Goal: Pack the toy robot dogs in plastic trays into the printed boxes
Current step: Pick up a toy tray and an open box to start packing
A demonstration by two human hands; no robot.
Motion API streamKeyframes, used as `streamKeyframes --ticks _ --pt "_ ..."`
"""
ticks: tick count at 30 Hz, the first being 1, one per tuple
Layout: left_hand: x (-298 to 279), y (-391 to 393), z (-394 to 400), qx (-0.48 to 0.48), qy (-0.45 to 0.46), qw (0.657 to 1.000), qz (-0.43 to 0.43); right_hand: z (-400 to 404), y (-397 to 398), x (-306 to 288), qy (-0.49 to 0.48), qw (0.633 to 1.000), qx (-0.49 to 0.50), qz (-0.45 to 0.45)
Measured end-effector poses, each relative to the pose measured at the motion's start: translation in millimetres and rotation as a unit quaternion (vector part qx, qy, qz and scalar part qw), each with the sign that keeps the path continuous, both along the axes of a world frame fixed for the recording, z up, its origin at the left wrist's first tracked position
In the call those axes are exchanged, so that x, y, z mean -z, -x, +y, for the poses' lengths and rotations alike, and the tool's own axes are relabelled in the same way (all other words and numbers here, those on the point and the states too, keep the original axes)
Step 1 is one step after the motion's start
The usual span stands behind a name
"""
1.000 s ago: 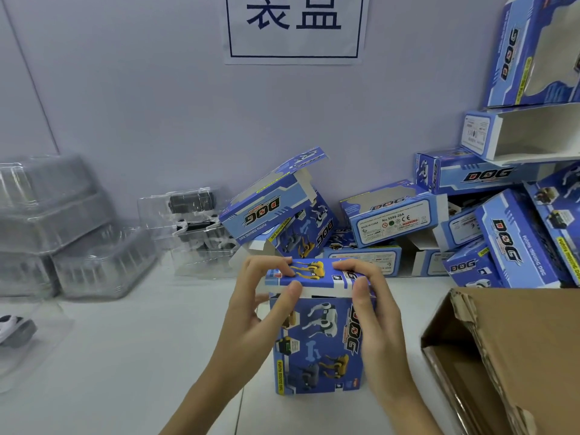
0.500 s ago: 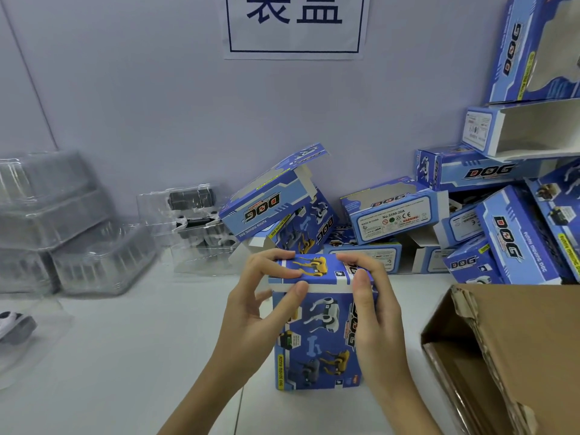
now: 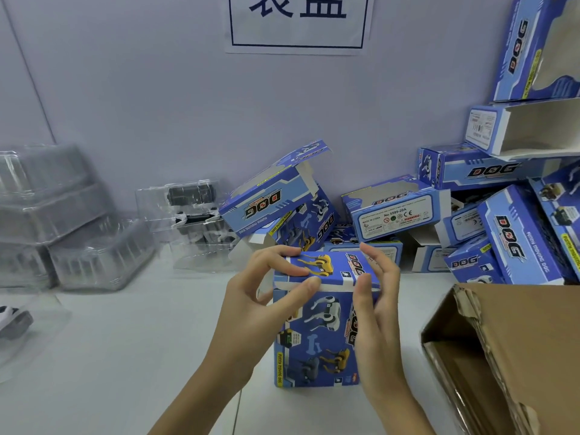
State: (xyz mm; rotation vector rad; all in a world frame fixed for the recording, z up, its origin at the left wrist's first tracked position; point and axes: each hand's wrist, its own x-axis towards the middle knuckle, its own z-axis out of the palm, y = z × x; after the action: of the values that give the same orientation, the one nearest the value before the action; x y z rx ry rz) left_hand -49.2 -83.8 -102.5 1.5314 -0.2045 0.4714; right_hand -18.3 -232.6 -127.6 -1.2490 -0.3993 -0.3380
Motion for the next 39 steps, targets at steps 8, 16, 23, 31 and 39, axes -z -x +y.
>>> streamKeyframes --ticks 8,16,23,31,39 --pt "11.4 -5.1 5.3 -0.005 -0.018 0.999 -0.041 1.4 -2.9 3.5 0.012 1.000 0.009 -0.012" --pt "21.8 -7.7 10.7 0.029 -0.029 0.996 -0.080 -0.2 -5.2 6.3 0.007 1.000 0.015 0.000" --pt "24.0 -8.6 9.7 0.035 -0.029 0.997 -0.069 0.4 -8.5 1.8 0.035 0.999 0.042 0.005" --pt "28.4 -12.3 8.0 -0.033 -0.081 0.992 -0.087 -7.4 -6.3 3.8 0.014 0.999 -0.021 0.041" --pt "24.8 -7.0 7.9 -0.040 -0.034 0.997 -0.056 -13.3 -16.7 -0.7 0.004 0.993 -0.063 0.096"
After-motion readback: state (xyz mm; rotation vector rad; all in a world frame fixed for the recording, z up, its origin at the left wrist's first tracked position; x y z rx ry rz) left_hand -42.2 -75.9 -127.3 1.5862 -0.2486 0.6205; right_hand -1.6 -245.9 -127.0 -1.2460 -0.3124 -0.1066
